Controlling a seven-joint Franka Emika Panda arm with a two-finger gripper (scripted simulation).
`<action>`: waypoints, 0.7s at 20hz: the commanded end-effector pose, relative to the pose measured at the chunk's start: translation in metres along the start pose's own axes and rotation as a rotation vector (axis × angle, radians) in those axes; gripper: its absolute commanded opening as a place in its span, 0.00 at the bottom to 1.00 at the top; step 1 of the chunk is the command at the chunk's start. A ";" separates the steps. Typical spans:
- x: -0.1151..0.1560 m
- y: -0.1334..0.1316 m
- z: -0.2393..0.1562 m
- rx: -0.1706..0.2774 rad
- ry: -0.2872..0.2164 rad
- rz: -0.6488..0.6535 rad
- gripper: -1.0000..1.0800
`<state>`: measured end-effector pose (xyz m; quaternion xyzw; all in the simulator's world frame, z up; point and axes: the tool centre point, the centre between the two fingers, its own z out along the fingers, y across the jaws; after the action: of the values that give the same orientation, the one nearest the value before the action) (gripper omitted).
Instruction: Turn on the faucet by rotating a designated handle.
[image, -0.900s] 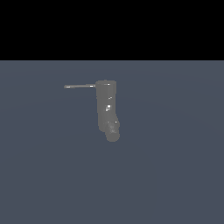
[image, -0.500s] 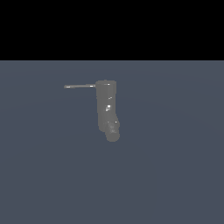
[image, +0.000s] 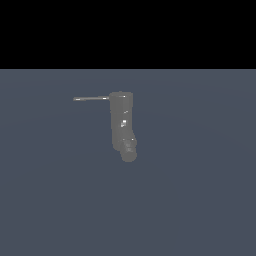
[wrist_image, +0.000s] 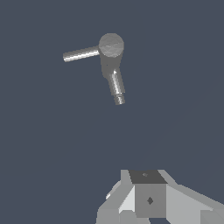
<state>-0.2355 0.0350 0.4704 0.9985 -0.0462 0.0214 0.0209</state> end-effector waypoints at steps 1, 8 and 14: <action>0.004 -0.010 0.009 0.000 -0.003 0.042 0.00; 0.019 -0.041 0.038 0.002 -0.010 0.183 0.00; 0.036 -0.067 0.064 0.004 -0.017 0.306 0.00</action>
<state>-0.1960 0.0897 0.4126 0.9830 -0.1821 0.0166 0.0161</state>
